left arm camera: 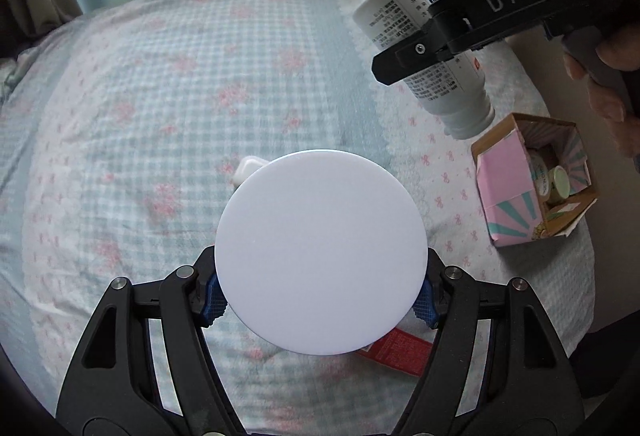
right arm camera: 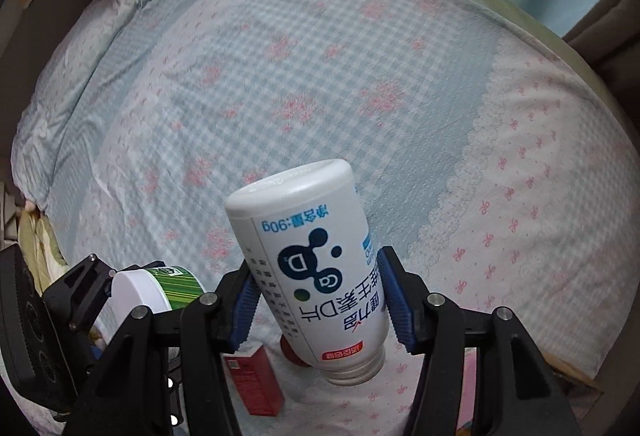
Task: Organize rigid objects
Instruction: 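Carry the white-lidded jar with the left tool while the right tool carries the bottle to the box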
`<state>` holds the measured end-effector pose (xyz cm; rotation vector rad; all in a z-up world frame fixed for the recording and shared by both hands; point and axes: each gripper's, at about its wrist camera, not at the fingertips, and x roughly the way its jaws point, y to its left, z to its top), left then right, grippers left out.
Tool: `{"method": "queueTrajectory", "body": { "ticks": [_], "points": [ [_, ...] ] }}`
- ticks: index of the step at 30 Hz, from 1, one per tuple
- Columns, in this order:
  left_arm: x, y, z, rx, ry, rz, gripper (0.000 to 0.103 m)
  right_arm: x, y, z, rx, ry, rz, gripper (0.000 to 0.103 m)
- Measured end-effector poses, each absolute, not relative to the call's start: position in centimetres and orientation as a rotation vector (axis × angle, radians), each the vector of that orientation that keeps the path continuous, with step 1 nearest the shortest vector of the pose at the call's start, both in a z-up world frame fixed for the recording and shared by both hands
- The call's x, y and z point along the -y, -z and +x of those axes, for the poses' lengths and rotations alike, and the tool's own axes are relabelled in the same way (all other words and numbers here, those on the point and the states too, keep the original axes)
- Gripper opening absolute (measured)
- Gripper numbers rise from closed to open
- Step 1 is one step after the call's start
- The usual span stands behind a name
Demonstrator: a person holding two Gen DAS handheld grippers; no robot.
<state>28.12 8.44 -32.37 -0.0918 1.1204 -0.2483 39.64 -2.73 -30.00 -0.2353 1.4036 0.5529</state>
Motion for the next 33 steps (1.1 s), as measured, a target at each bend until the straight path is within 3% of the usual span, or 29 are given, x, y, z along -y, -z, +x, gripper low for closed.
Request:
{"method": "queueTrajectory", "body": {
  "ticks": [7, 20, 33],
  "points": [
    [-6.4, 26.0, 28.0, -1.079, 0.305, -0.053, 0.068, 7.2, 24.1, 36.3, -1.403, -0.479, 0.019, 0.052],
    [4.7, 19.9, 24.9, -1.085, 0.326, -0.075, 0.068, 23.3, 19.3, 30.5, -1.345, -0.374, 0.131, 0.052],
    [21.1, 21.1, 26.0, -1.118, 0.401, -0.032, 0.068, 39.8, 20.1, 28.9, -1.360, -0.275, 0.001, 0.052]
  ]
}}
